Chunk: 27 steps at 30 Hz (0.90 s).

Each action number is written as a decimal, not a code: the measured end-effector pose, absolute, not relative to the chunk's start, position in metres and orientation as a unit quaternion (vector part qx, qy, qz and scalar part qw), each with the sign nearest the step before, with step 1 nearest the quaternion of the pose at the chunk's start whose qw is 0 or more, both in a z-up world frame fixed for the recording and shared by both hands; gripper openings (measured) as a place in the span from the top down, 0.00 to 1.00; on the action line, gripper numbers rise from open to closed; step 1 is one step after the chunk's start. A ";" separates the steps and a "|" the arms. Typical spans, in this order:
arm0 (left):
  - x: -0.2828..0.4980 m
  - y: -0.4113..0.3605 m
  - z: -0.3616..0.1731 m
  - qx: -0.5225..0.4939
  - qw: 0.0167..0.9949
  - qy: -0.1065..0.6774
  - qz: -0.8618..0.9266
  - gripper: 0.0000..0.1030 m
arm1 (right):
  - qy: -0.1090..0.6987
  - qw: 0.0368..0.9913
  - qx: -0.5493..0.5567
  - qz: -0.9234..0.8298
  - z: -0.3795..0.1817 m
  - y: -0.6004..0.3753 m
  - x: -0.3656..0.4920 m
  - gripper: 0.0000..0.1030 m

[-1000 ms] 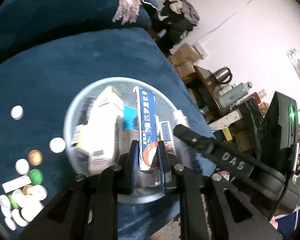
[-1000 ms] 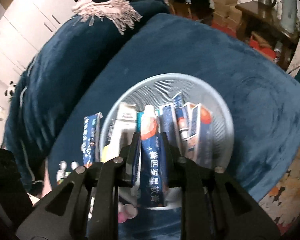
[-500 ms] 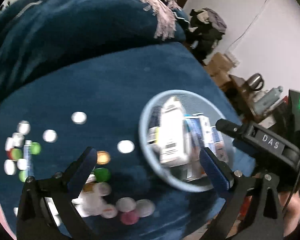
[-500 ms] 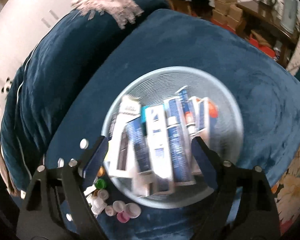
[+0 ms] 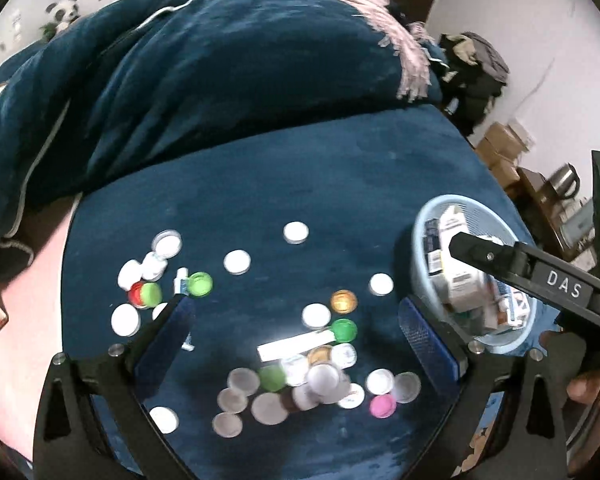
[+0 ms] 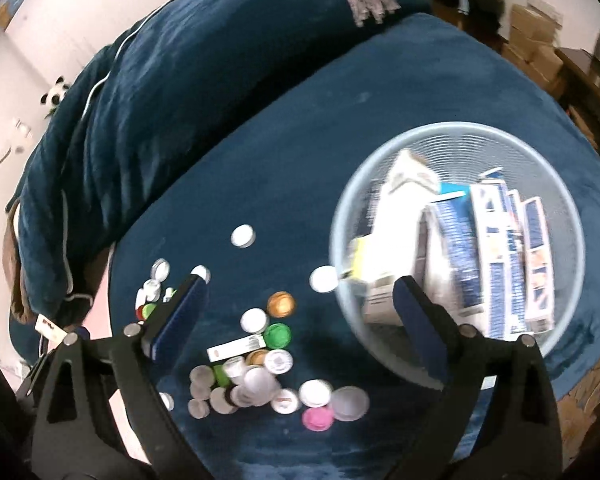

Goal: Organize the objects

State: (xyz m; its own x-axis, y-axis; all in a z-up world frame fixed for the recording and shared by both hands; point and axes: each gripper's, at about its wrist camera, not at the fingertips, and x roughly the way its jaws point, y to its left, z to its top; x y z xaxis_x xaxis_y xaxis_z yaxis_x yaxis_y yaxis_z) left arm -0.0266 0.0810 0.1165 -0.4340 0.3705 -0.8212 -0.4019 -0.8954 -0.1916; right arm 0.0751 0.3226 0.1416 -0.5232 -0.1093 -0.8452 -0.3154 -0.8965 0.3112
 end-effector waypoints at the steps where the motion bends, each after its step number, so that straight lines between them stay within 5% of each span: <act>1: -0.029 0.075 0.114 -0.483 0.224 0.012 0.846 0.01 | 0.213 0.056 -0.487 0.845 0.141 0.316 0.072 0.08; 27: -0.073 -0.005 0.053 -0.538 0.146 0.004 0.830 0.01 | 0.107 0.000 -0.568 0.816 0.100 0.232 0.032 0.07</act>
